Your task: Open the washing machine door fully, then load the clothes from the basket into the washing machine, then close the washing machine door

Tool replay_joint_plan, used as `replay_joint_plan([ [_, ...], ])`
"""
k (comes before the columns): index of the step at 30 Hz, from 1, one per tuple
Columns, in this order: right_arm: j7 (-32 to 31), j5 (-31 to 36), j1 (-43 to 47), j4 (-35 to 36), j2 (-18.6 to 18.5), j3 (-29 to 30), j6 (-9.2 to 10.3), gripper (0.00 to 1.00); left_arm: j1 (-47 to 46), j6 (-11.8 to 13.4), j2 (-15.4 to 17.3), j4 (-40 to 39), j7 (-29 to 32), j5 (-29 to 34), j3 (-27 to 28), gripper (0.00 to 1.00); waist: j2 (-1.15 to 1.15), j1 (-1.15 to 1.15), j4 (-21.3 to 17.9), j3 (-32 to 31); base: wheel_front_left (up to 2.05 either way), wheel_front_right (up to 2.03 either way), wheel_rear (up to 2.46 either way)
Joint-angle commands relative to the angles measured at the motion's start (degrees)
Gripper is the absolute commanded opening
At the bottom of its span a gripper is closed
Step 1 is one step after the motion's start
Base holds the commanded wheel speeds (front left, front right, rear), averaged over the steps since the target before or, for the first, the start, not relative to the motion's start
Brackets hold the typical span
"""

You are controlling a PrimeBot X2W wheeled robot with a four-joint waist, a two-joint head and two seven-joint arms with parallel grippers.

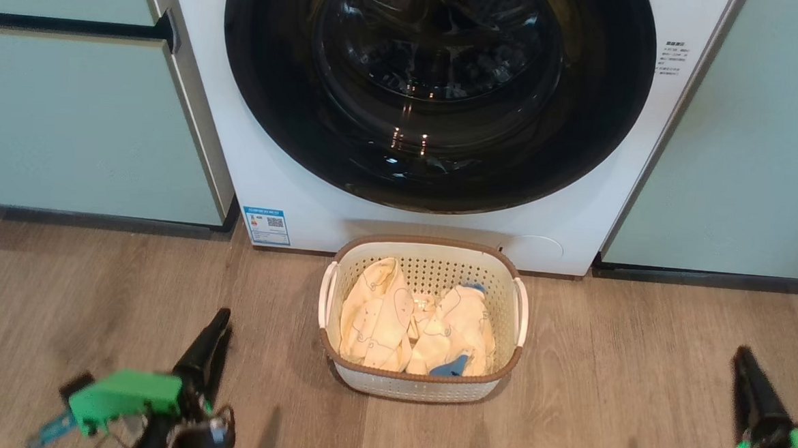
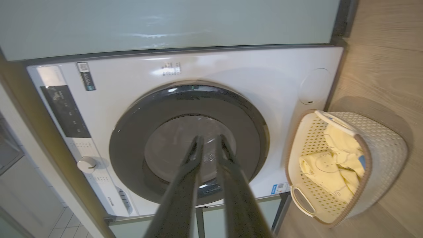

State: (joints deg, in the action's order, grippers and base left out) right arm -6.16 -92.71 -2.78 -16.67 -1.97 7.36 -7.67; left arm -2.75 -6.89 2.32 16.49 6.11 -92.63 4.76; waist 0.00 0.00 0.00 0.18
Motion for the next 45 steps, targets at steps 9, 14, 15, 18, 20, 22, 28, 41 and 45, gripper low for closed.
replay_joint_plan([
  [9,0.31,0.21,0.59,-1.04,0.38,-0.07,0.01,1.00,0.43,-0.01,-0.20,1.00,-0.52,0.15,-0.53,1.00,0.00,0.00,0.01,0.02,0.00,0.00,0.00],
  [14,0.48,0.37,0.37,-0.65,0.26,-0.05,0.02,1.00,0.10,-0.03,-0.18,0.55,-0.83,0.20,-0.78,1.00,0.00,0.00,0.02,0.05,0.00,0.00,0.00],
  [15,0.54,0.43,0.31,-0.56,0.23,-0.04,0.02,1.00,0.02,-0.04,-0.17,0.44,-0.92,0.22,-0.84,1.00,0.00,0.00,0.03,0.07,0.00,0.00,0.00],
  [18,0.71,0.57,0.13,-0.26,0.15,-0.03,0.02,1.00,-0.21,-0.05,-0.15,0.14,-1.18,0.30,-1.00,1.00,0.00,0.00,0.03,0.10,0.00,0.00,0.00],
  [20,0.81,0.67,0.01,-0.05,0.08,-0.04,0.03,1.00,-0.37,-0.06,-0.14,-0.07,-1.35,0.34,-1.11,1.00,0.00,0.00,0.03,0.13,0.00,0.00,0.00],
  [22,0.90,0.76,-0.11,0.16,0.02,-0.06,0.03,1.00,-0.53,-0.07,-0.13,-0.31,-1.52,0.37,-1.21,1.00,0.00,0.00,0.03,0.15,0.00,0.00,0.00],
  [28,1.22,1.08,-0.47,0.75,-0.20,-0.12,0.04,1.00,-1.05,-0.10,-0.07,-0.86,-2.16,0.64,-1.51,1.00,0.00,0.00,0.05,0.26,0.00,0.00,0.00],
  [41,3.81,5.50,-1.35,1.19,-1.88,-1.36,0.06,1.00,-2.57,-0.17,1.40,-1.61,-6.25,7.16,-2.94,1.00,0.00,0.00,0.09,0.65,0.00,0.00,0.00],
  [45,5.53,8.75,-1.78,0.89,-2.91,-2.19,0.06,1.00,-3.04,-0.09,1.97,-1.62,-7.13,12.50,-3.10,1.00,0.00,0.00,0.12,0.75,0.00,0.00,0.00],
])
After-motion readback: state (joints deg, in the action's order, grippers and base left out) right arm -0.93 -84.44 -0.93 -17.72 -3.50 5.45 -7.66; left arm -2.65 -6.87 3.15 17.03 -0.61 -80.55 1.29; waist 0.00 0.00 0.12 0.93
